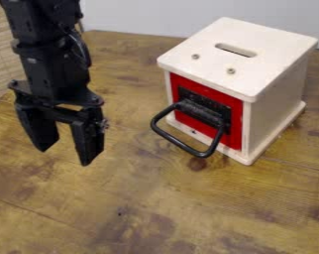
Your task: Open the drawer
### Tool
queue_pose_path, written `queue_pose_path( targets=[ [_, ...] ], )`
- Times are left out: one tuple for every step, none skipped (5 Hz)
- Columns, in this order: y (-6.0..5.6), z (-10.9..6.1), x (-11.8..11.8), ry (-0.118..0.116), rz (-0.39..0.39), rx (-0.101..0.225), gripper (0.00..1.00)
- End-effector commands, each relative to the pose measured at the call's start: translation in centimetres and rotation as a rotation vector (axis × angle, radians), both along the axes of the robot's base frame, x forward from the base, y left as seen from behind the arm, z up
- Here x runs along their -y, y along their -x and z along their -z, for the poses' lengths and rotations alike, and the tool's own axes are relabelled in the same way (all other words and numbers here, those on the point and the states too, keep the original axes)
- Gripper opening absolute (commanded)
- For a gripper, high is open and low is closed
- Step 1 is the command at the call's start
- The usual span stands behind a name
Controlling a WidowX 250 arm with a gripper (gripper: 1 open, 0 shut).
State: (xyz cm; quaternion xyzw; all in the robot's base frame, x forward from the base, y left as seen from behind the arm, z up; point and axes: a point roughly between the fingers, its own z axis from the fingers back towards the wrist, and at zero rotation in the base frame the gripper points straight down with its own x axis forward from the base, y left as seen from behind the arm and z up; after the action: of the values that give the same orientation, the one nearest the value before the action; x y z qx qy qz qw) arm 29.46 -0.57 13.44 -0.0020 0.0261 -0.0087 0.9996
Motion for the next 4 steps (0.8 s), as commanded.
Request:
queue_pose_path(
  targets=[
    [-0.2,0.2,-0.1,0.006,-0.004,-0.005,1.0],
    [-1.8,0.7,0.8,0.027,-0.047,0.045,1.0],
    [-3.6,0.7,1.6,0.044,-0.109,0.1,1.0],
    [-4.8,-0.5,2.5,0.064,-0.255,0.16,1.0]
  ],
)
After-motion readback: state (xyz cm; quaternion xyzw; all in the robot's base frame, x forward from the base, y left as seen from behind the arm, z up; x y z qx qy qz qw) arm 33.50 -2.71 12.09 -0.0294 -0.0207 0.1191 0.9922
